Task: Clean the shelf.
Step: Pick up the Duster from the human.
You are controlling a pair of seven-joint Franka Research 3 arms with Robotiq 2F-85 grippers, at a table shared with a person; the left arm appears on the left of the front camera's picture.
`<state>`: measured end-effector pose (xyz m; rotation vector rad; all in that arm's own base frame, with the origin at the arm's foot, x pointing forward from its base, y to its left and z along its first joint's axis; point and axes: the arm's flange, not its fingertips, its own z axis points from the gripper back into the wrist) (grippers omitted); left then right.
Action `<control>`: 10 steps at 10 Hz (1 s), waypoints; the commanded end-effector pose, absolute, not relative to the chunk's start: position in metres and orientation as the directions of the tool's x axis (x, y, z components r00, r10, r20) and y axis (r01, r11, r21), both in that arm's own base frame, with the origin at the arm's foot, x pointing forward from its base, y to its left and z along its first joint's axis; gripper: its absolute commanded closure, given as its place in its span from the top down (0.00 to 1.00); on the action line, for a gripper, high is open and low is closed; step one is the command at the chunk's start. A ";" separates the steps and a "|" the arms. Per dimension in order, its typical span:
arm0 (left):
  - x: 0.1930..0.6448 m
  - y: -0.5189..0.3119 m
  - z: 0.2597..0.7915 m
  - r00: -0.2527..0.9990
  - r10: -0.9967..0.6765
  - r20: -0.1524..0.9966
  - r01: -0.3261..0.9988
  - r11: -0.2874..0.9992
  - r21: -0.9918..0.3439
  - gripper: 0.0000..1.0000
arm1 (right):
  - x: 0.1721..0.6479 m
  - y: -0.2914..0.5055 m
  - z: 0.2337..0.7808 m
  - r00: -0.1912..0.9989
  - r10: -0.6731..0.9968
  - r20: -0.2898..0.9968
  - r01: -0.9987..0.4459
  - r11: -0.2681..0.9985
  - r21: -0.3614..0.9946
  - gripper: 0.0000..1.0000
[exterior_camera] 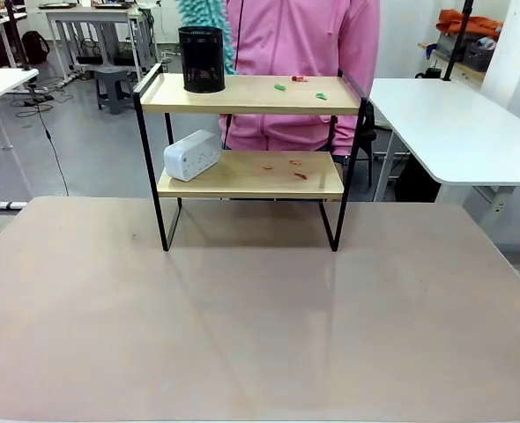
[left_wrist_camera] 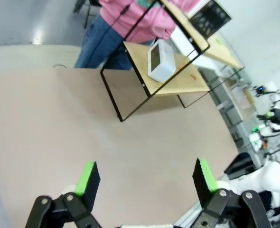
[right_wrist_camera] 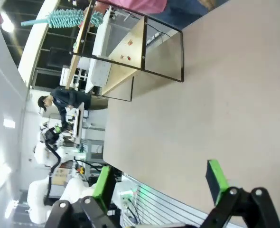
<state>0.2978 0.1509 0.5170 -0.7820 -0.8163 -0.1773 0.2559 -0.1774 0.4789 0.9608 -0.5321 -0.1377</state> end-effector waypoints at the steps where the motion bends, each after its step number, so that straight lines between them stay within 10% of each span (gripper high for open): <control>1: 0.293 0.157 0.517 0.669 0.139 0.730 0.447 0.709 -0.545 1.00 | 0.249 -0.184 0.481 0.852 -0.335 0.403 -0.150 0.581 0.800 1.00; 10: 0.311 0.159 0.522 0.717 0.219 0.662 0.404 0.643 -0.650 1.00 | 0.249 -0.184 0.481 0.852 -0.335 0.403 -0.150 0.581 0.800 1.00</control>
